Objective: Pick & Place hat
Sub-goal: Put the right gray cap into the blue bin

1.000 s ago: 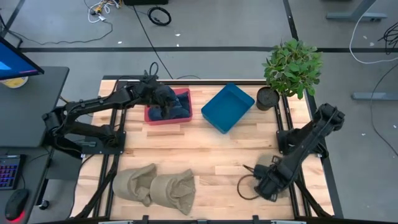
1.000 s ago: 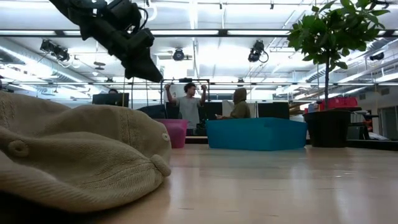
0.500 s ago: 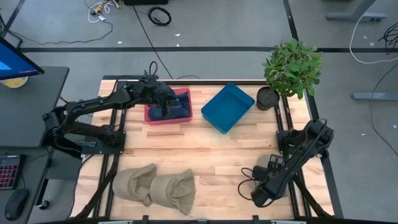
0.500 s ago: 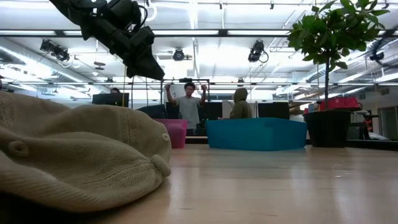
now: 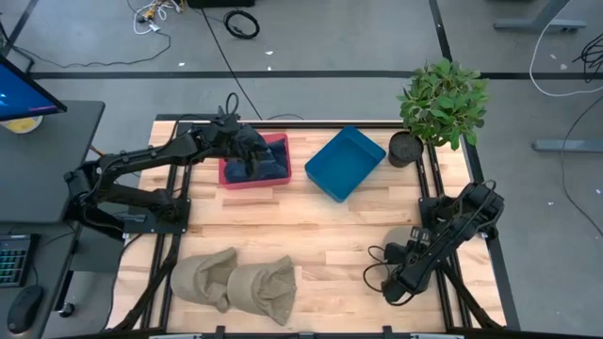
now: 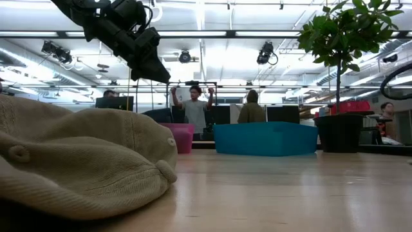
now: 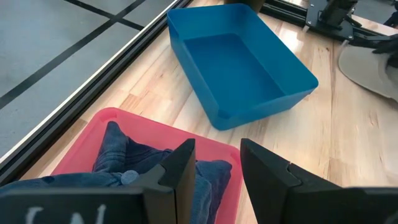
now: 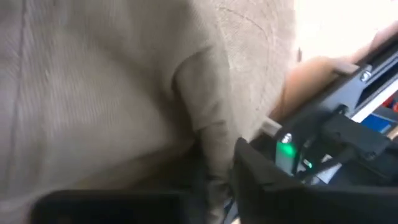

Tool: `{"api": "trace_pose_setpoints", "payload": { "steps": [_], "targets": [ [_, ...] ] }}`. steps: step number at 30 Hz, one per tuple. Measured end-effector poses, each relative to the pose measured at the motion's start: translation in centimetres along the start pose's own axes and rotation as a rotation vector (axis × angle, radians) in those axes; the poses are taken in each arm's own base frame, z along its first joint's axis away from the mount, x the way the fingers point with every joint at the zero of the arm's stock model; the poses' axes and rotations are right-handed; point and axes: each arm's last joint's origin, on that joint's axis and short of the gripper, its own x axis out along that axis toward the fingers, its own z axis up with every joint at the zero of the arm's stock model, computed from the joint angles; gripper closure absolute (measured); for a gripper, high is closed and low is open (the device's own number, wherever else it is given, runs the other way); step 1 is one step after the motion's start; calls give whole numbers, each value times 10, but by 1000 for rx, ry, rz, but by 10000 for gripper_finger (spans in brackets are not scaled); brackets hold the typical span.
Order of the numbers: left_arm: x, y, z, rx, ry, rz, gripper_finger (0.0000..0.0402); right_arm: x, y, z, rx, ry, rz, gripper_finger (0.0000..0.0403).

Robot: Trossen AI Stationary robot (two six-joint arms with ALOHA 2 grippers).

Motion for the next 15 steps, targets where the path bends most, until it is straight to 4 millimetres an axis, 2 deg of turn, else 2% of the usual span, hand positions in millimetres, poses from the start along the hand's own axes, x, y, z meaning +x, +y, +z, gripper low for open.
{"api": "trace_pose_setpoints", "payload": {
  "steps": [2, 4, 8, 12, 15],
  "targets": [
    [0, 0, 0, 0, 0, 0, 271, -5, -3, 1, 6, 15, -3, 386],
    [0, 0, 0, 0, 0, 0, 271, -15, -5, 4, 7, 25, 19, 384],
    [0, 0, 0, 0, 0, 0, 271, -47, -16, 11, 14, -12, 128, 383],
    [0, 0, 0, 1, -2, 0, 271, -80, -38, 19, 71, -203, 206, 392],
    [0, 0, 1, 3, -12, 0, 271, -98, -59, 28, 153, -380, 202, 391]
  ]
}}
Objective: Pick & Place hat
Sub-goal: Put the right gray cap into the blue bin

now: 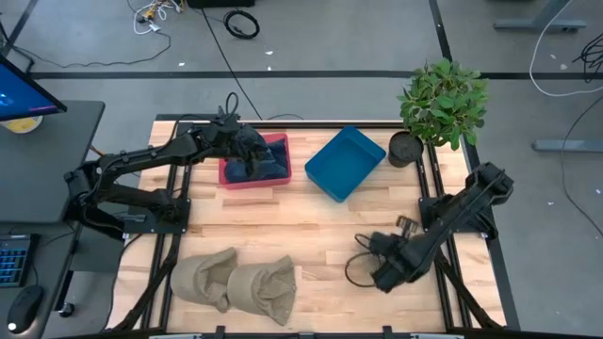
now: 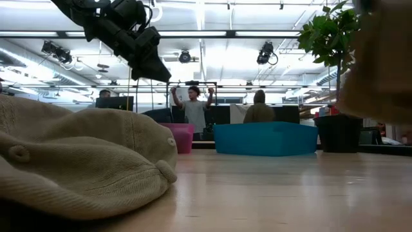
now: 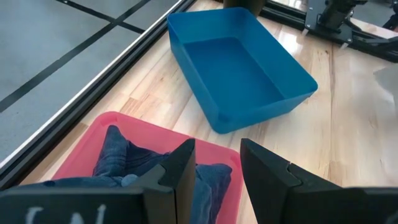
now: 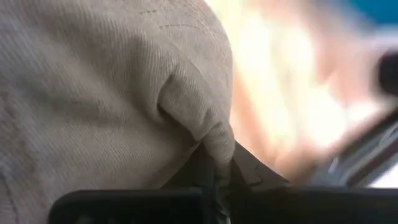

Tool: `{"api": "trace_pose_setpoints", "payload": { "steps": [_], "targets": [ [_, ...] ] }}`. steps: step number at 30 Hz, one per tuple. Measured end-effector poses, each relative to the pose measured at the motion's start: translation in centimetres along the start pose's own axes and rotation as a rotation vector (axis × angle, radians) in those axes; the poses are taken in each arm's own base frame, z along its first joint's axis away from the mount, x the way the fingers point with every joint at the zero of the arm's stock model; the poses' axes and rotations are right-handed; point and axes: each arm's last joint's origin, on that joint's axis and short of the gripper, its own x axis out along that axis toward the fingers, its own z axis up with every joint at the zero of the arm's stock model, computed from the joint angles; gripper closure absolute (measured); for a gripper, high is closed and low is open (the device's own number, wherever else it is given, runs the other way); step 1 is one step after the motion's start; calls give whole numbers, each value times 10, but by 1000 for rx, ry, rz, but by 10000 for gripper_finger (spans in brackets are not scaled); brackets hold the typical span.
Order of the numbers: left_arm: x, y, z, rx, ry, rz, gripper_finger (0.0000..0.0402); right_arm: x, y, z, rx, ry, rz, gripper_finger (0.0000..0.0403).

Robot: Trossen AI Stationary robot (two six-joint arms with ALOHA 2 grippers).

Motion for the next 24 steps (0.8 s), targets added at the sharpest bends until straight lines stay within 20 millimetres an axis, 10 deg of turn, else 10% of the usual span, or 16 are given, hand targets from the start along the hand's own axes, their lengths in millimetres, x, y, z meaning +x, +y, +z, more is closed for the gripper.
{"api": "trace_pose_setpoints", "payload": {
  "steps": [10, 24],
  "targets": [
    [1, -7, 1, 14, -9, -24, 271, -12, -75, 74, 398, -476, -159, 379],
    [3, -27, -1, 55, 0, -92, 271, 64, -182, 161, 887, -271, -208, 378]
  ]
}}
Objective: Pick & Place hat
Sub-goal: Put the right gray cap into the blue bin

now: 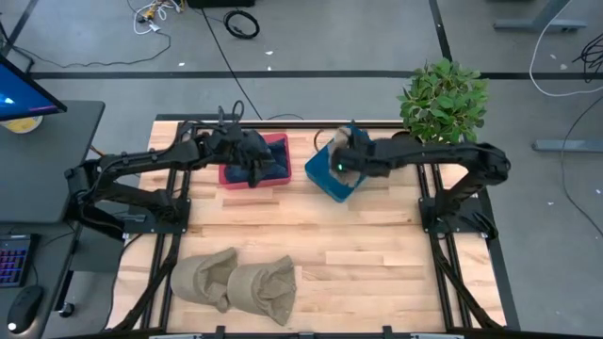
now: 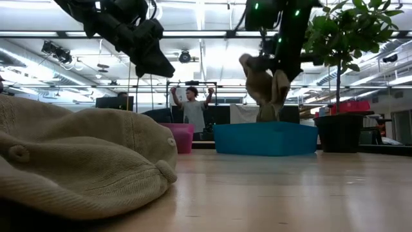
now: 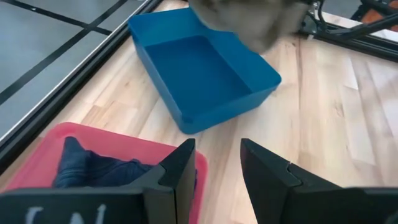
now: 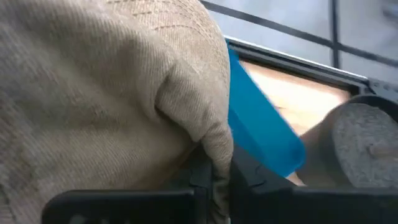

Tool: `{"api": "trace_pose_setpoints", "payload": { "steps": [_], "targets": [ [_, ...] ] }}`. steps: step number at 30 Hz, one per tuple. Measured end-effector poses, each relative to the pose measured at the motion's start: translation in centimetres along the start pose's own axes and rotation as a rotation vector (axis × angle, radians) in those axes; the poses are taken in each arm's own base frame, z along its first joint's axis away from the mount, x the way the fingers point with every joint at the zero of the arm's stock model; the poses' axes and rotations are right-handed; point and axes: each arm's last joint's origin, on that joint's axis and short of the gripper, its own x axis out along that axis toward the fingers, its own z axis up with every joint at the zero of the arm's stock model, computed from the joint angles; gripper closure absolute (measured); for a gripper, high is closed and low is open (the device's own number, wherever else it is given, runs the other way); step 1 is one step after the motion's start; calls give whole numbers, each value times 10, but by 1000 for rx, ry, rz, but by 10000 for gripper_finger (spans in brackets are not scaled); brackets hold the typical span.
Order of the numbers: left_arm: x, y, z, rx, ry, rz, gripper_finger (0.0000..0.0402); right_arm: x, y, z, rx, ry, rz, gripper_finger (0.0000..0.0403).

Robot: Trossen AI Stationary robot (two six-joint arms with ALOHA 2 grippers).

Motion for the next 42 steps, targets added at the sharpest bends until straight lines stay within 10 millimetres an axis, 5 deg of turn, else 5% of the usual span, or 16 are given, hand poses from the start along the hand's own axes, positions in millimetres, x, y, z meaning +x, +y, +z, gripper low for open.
{"api": "trace_pose_setpoints", "payload": {
  "steps": [7, 14, 28, 42],
  "targets": [
    [1, -6, 0, 11, 4, -19, 271, 46, 1, 11, 52, 124, -71, 378],
    [1, -7, -1, 15, 6, -23, 271, 72, 7, 2, -86, 260, -93, 378],
    [1, -7, -1, 14, 6, -23, 271, 77, 10, 6, -503, 183, -100, 367],
    [1, -7, -2, -46, 24, -23, 271, 77, 16, 10, -562, 135, -44, 229]
  ]
}}
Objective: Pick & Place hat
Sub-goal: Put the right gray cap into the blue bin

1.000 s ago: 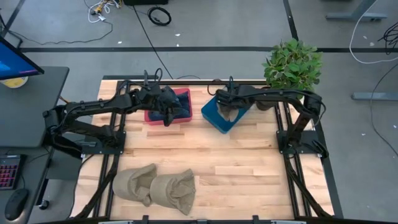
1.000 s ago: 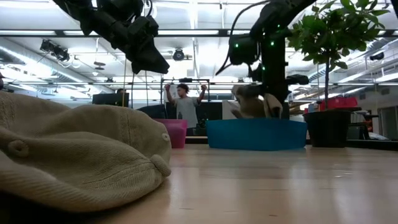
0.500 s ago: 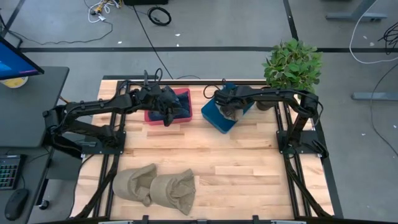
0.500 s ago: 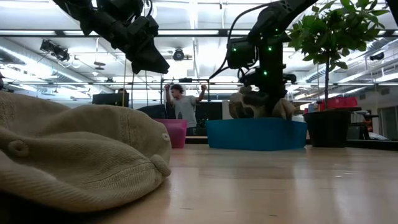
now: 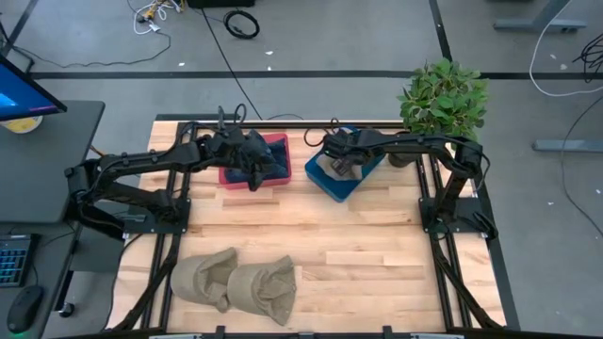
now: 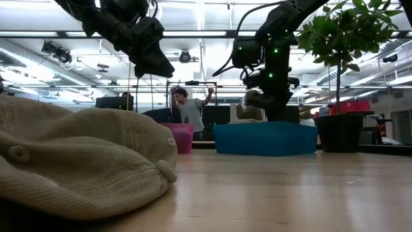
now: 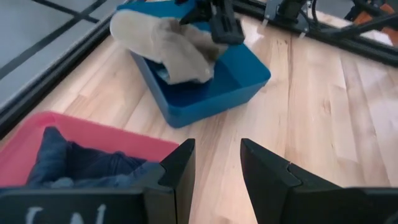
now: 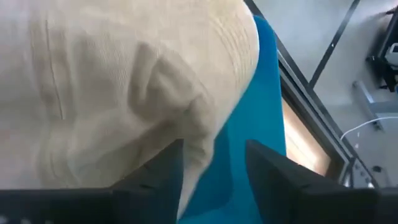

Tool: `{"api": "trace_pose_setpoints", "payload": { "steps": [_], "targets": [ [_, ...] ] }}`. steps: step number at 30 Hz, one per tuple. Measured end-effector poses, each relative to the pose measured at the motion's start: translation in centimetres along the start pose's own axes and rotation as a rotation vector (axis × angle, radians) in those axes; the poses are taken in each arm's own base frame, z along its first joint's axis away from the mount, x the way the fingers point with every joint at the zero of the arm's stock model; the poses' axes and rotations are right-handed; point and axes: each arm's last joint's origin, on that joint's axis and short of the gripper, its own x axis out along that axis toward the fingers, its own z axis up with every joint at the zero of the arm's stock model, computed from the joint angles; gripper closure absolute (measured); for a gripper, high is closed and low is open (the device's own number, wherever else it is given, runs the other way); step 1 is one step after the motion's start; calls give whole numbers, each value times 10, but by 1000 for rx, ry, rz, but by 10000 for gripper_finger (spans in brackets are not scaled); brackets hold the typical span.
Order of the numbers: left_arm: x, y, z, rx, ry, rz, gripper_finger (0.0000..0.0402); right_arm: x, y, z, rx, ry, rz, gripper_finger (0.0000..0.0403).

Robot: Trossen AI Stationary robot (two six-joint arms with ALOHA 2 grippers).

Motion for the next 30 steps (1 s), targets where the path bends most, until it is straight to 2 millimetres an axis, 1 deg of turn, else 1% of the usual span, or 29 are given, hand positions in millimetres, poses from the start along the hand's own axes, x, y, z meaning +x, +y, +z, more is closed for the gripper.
{"api": "trace_pose_setpoints", "payload": {
  "steps": [5, 7, 9, 12, 15, 17, 19, 21, 23, 25, 30],
  "targets": [
    [0, 0, -4, -9, 36, 4, 271, -19, 1, -2, -53, -12, 11, 214],
    [0, 0, -4, -10, 38, 4, 271, -25, 2, 1, -67, -59, 25, 216],
    [0, 0, -4, -9, 37, 4, 271, -27, 5, 8, -46, -141, 33, 222],
    [0, 0, -3, -10, 35, 4, 271, -23, 13, 20, -99, -243, 81, 244],
    [0, -1, -4, -7, 38, 0, 271, -13, 19, 22, -212, -250, 160, 268],
    [0, -2, -4, -6, 43, -4, 271, -11, 20, 22, -266, -248, 151, 276],
    [1, -4, -5, 0, 46, -10, 271, -11, 18, 20, -317, -233, 95, 278],
    [1, -6, -5, 10, 49, -16, 271, -10, 17, 19, -353, -225, 39, 272],
    [1, -8, -5, 15, 50, -23, 271, -8, 13, 18, -363, -206, 23, 259],
    [1, -10, -6, 20, 52, -31, 271, -4, 9, 17, -361, -171, 43, 239],
    [2, -15, -7, 31, 59, -47, 271, 14, -1, 16, -333, -143, 36, 185]
  ]
}}
